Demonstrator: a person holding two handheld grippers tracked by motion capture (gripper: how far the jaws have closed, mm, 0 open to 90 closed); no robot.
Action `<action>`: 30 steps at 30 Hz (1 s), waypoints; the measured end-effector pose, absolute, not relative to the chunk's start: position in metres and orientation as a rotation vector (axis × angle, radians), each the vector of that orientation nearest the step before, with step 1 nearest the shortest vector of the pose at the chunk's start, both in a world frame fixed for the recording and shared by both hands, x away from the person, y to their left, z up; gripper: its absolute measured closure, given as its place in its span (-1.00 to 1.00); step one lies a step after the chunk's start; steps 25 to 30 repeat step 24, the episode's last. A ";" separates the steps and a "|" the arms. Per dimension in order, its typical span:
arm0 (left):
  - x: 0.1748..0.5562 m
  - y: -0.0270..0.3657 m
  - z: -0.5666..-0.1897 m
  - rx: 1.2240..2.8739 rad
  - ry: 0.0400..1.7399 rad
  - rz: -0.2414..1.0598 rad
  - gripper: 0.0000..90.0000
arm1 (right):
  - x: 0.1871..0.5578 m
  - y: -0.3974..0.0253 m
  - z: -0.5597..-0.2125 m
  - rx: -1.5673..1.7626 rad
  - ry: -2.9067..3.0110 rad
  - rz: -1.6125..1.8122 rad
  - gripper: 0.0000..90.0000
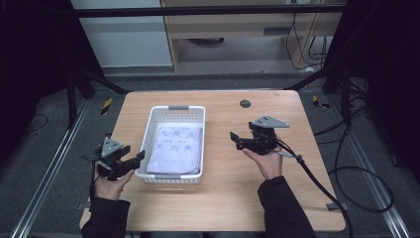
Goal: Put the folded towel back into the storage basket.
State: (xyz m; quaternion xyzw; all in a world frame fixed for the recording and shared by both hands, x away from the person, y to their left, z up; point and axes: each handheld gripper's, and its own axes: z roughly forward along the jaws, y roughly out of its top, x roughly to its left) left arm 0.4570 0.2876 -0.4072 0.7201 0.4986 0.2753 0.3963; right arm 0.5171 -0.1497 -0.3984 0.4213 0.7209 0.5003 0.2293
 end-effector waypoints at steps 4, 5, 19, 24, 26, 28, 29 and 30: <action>0.456 0.292 -0.413 1.835 1.265 0.700 -0.21 | 0.509 -0.171 -0.406 1.182 1.975 1.397 -0.60; 0.456 0.293 -0.414 1.837 1.265 0.702 -0.22 | 0.507 -0.178 -0.409 1.196 1.971 1.408 -0.61; 0.442 0.308 -0.428 1.839 1.244 0.741 -0.29 | 0.480 -0.237 -0.444 1.275 1.967 1.349 -0.67; 0.436 0.316 -0.439 1.818 1.228 0.729 -0.32 | 0.471 -0.255 -0.456 1.273 1.965 1.305 -0.70; 0.436 0.316 -0.439 1.818 1.228 0.729 -0.32 | 0.471 -0.255 -0.456 1.273 1.965 1.305 -0.70; 0.436 0.316 -0.439 1.818 1.228 0.729 -0.32 | 0.471 -0.255 -0.456 1.273 1.965 1.305 -0.70; 0.436 0.316 -0.439 1.818 1.228 0.729 -0.32 | 0.471 -0.255 -0.456 1.273 1.965 1.305 -0.70; 0.436 0.316 -0.439 1.818 1.228 0.729 -0.32 | 0.471 -0.255 -0.456 1.273 1.965 1.305 -0.70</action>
